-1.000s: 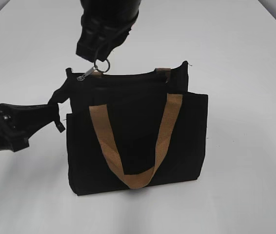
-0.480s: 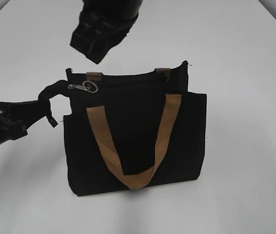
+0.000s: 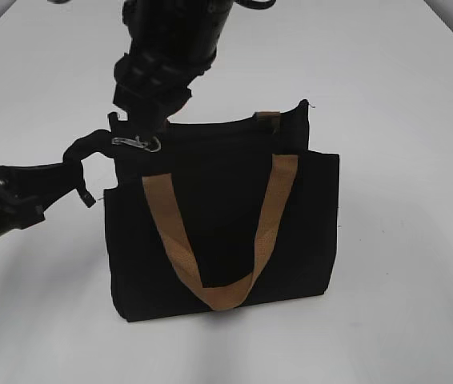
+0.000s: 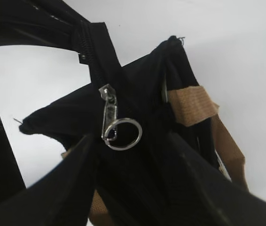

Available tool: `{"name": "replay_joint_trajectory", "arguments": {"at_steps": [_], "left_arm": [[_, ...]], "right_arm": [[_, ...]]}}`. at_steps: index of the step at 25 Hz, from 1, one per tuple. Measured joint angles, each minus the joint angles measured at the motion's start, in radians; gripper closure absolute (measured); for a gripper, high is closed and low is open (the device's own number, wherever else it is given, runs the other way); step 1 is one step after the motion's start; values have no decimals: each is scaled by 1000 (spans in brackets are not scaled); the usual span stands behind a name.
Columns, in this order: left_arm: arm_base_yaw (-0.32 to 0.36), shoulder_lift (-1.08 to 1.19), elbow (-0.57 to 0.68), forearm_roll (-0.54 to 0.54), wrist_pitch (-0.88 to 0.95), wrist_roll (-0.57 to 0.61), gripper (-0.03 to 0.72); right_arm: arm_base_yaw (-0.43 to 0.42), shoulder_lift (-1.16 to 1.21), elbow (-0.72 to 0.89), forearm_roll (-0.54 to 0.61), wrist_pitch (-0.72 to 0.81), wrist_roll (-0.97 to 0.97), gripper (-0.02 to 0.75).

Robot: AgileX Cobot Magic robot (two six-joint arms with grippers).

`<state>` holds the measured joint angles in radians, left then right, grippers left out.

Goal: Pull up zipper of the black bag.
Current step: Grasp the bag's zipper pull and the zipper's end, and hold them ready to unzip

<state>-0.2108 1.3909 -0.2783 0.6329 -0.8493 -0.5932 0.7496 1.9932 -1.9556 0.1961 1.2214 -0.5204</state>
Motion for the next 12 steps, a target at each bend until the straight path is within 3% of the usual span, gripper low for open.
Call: {"name": "replay_joint_trajectory", "arguments": {"at_steps": [12], "left_arm": [[0,0,0,1,-1,0,680]], "right_arm": [[0,28,0,35,0,-29,372]]}}
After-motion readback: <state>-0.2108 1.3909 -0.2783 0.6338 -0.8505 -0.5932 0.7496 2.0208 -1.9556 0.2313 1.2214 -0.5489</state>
